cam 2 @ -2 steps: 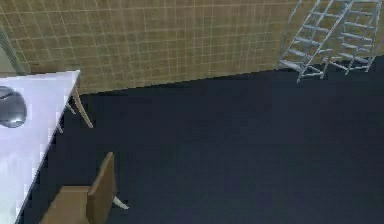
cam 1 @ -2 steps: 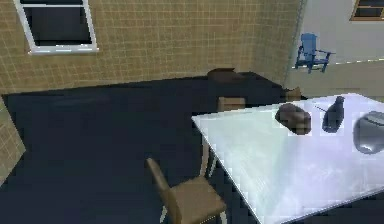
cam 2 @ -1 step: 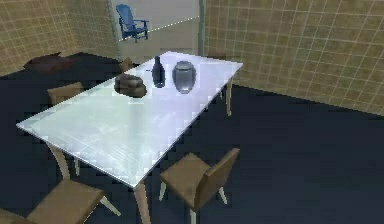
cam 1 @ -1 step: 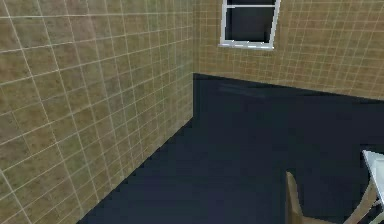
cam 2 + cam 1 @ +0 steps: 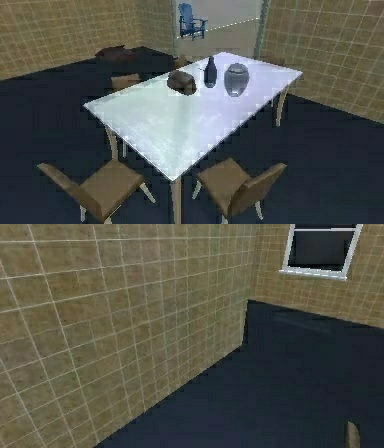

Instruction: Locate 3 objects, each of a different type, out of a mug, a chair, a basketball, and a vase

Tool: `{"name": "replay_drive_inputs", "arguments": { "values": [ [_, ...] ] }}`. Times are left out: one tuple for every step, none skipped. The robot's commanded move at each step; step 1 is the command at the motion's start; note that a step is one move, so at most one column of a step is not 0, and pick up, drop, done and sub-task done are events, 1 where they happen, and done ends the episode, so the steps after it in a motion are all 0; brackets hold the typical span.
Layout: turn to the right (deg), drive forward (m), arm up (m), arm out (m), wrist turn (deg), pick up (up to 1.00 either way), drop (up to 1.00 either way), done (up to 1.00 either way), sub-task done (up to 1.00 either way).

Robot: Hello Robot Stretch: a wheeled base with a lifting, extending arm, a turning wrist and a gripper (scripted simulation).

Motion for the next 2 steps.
{"name": "replay_drive_inputs", "arguments": {
  "values": [
    [0.0,0.8,0.0,0.0,0.0,0.0,0.0,0.0,0.0],
    [-30.0,0.0,0.0,0.0,0.0,0.0,0.0,0.0,0.0]
  ]
}}
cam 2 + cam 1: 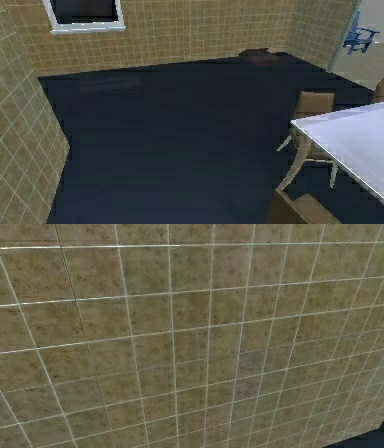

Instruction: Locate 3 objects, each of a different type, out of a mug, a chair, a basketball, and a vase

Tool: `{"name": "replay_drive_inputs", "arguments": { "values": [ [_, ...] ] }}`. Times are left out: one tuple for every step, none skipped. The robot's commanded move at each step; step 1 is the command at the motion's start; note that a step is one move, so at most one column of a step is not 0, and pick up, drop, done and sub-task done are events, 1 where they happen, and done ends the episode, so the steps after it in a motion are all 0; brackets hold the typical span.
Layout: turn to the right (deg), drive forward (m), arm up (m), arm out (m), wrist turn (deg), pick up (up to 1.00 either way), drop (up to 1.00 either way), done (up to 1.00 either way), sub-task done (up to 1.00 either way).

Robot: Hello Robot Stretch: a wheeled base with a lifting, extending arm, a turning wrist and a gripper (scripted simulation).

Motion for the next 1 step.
{"name": "replay_drive_inputs", "arguments": {
  "values": [
    [0.0,0.05,0.0,0.0,0.0,0.0,0.0,0.0,0.0]
  ]
}}
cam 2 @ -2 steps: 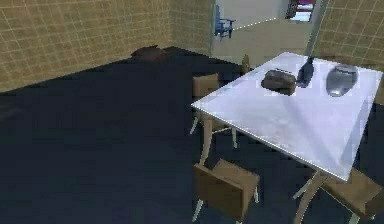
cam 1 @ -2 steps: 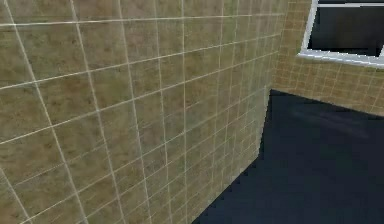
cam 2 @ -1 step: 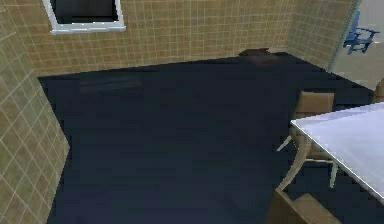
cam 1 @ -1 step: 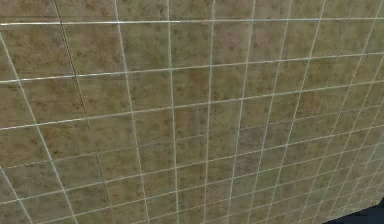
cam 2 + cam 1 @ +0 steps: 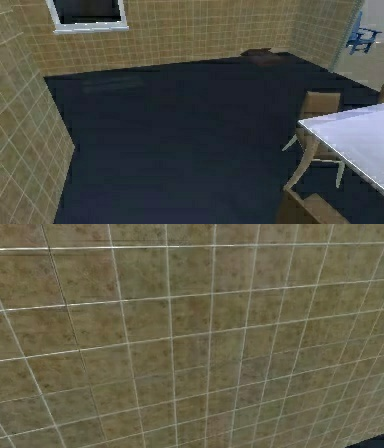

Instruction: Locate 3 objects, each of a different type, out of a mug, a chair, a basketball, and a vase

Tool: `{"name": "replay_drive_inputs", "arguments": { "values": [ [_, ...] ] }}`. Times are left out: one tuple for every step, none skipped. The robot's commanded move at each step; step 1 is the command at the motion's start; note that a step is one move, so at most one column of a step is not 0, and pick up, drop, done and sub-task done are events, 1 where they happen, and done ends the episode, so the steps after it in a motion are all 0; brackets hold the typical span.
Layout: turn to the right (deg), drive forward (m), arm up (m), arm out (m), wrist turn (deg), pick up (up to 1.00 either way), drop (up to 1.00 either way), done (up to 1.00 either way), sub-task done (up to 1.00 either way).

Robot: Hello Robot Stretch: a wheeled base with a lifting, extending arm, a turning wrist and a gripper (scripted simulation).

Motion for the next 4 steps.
{"name": "replay_drive_inputs", "arguments": {
  "values": [
    [45.0,0.0,0.0,0.0,0.0,0.0,0.0,0.0,0.0],
    [24.0,0.0,0.0,0.0,0.0,0.0,0.0,0.0,0.0],
    [0.0,1.0,0.0,0.0,0.0,0.0,0.0,0.0,0.0],
    [0.0,1.0,0.0,0.0,0.0,0.0,0.0,0.0,0.0]
  ]
}}
